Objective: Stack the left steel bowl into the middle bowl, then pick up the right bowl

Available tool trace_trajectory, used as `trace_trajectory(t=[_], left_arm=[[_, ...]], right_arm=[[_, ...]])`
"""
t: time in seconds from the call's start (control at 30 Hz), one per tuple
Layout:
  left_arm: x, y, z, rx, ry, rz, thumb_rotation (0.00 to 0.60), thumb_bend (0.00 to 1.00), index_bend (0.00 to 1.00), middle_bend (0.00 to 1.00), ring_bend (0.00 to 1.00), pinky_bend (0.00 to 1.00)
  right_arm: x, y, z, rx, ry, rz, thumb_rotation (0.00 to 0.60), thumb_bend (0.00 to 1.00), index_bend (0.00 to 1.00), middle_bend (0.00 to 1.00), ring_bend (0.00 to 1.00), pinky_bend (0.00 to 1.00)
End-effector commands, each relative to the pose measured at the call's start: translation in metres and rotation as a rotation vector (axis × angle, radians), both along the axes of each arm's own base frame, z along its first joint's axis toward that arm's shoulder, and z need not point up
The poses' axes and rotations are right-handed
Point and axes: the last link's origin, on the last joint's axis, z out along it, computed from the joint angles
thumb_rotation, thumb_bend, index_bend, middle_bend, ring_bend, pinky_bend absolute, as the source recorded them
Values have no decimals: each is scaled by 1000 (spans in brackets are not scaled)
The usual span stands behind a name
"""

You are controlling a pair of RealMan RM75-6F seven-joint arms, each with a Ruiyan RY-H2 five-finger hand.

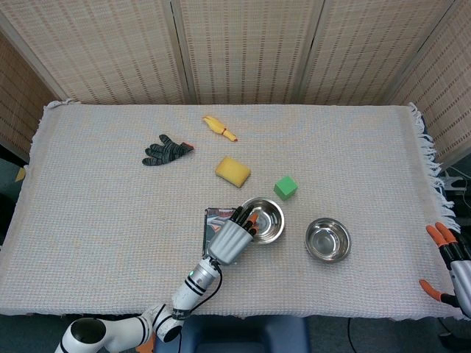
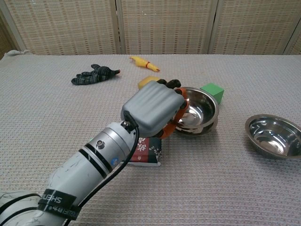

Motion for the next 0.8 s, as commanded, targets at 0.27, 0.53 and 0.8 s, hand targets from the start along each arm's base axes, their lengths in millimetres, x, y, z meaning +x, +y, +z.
trace_trajectory(t=[0.27,0.53,0.8], left_arm=[[-5,0,14,-15,-9,9,600,433,144,174,82,227],[-99,-8,92,63,4,83,600,419,135,164,70,224],[-240,-28,184,137,25,367,600,416,128,151,50,206]], right_arm=[[2,0,-1,-6,1,2,600,97,0,0,0,0],[5,3,-10,24,14,26,600,98,0,0,0,0],[30,-25,-75,155,73,202,600,102,11,0,0,0]])
